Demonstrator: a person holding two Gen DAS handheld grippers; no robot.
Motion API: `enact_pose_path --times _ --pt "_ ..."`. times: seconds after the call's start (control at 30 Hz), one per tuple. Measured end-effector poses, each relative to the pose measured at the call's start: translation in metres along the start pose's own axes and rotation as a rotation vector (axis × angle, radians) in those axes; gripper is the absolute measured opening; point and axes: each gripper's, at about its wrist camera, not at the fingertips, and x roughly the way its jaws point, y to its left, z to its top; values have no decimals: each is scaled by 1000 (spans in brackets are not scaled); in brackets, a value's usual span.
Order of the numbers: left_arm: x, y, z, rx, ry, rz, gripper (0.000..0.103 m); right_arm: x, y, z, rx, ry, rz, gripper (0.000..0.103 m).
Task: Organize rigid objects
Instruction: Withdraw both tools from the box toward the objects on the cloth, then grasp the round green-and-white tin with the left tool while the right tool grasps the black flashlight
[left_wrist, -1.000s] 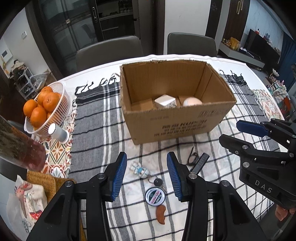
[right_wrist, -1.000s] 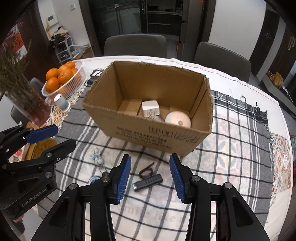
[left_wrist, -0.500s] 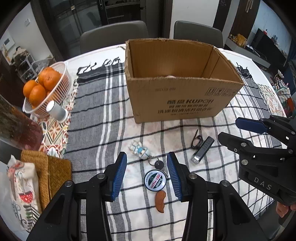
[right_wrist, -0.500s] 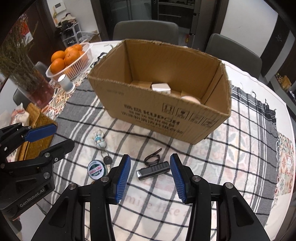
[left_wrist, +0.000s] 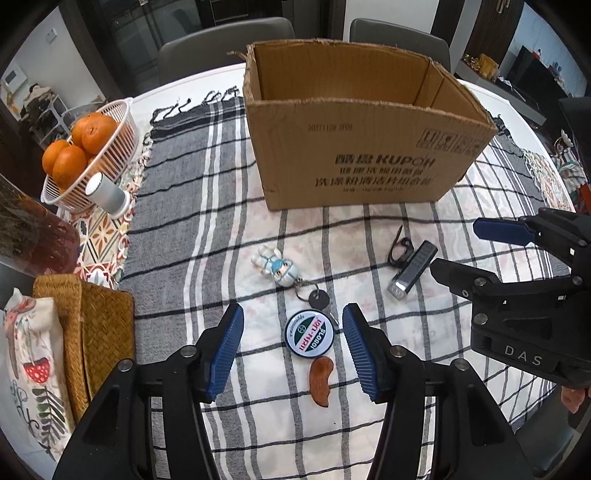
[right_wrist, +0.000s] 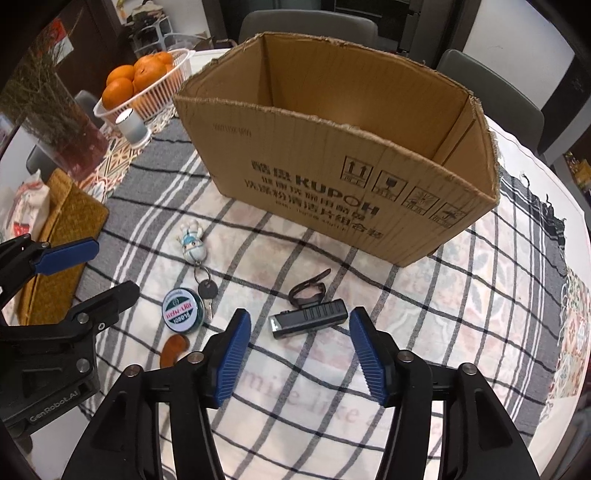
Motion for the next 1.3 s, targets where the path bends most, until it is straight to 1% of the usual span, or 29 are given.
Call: enact_pose_path --times 0.2,0.4,0.93,1.3 --pt "12 -2 -6 -1 38 -7 58 10 2 -3 -31 23 2 69" --pt "22 -6 -9 2 72 -12 59 23 0 -5 -53 60 8 72" --pt "54 -12 -16 1 154 -21 61 51 -2 -12 -82 106 38 72" --pt "77 -11 -18 -9 204 -35 61 73 -2 -9 -86 136 36 72"
